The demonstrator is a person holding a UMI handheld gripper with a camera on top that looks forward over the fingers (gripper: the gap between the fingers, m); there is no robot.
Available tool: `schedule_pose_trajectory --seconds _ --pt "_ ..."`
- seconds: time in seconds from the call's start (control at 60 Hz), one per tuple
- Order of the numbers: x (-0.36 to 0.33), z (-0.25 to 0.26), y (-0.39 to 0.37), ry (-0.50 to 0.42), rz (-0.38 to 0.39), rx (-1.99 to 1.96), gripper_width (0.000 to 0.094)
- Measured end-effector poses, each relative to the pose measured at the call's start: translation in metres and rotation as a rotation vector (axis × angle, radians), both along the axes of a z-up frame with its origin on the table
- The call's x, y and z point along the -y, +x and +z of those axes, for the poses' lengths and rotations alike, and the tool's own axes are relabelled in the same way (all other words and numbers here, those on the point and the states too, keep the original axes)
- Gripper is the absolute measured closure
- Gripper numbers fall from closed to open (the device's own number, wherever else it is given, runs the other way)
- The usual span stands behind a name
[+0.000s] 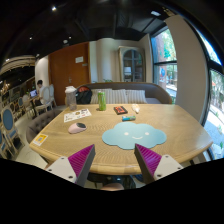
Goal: Arrange mouse
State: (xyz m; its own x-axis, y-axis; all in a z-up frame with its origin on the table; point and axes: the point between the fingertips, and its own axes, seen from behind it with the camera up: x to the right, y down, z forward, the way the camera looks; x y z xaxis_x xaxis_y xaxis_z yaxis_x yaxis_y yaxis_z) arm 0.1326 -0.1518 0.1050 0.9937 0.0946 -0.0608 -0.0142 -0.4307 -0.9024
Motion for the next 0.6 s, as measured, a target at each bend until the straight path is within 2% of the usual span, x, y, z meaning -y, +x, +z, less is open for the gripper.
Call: schedule_pose_trajectory --seconds 0.017,0.217,0.433,0.6 --pt "0.016 0.001 -0.011 0.002 -0.004 0.003 0.0113" --pt "0.021 0.000 -0.024 -0.008 -0.006 0.024 0.0114" --pt "-0.003 -0.011 -0.047 -0.017 0.008 0.019 0.0112" --pt "-0.047 -0.052 -0.117 -0.072 0.096 -0.064 0.0113"
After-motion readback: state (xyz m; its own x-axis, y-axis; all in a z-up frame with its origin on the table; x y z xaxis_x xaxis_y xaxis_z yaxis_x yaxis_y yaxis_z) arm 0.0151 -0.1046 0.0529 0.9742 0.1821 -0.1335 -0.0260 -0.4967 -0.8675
